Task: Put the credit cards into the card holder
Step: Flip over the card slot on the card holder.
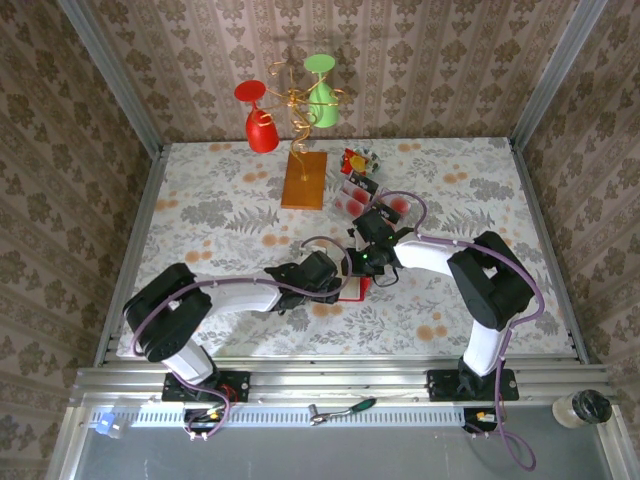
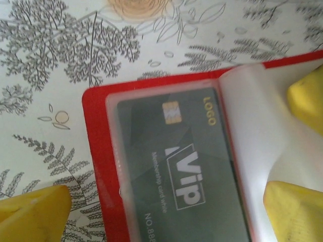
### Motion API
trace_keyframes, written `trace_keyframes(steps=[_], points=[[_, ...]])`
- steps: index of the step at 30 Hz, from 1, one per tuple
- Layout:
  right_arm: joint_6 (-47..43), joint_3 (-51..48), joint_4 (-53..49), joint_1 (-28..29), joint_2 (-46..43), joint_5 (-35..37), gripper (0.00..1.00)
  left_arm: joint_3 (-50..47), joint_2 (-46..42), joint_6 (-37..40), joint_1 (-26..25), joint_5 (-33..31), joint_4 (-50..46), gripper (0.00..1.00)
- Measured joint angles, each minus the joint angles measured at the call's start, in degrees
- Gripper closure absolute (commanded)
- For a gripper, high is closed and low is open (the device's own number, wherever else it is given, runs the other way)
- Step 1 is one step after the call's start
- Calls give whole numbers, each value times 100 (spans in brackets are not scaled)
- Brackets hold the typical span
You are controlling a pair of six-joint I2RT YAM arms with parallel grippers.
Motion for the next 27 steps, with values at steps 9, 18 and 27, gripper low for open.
trace_keyframes(steps=[9, 18, 27], points=[[50, 0, 9, 0, -4, -37, 74, -42, 118, -98, -15, 0, 131, 2], [184, -11, -26, -68, -369, 17, 57, -76, 131, -146, -42, -63, 225, 3], [280, -173, -20, -92, -387, 114, 44, -101, 131, -151, -46, -90, 264, 3]])
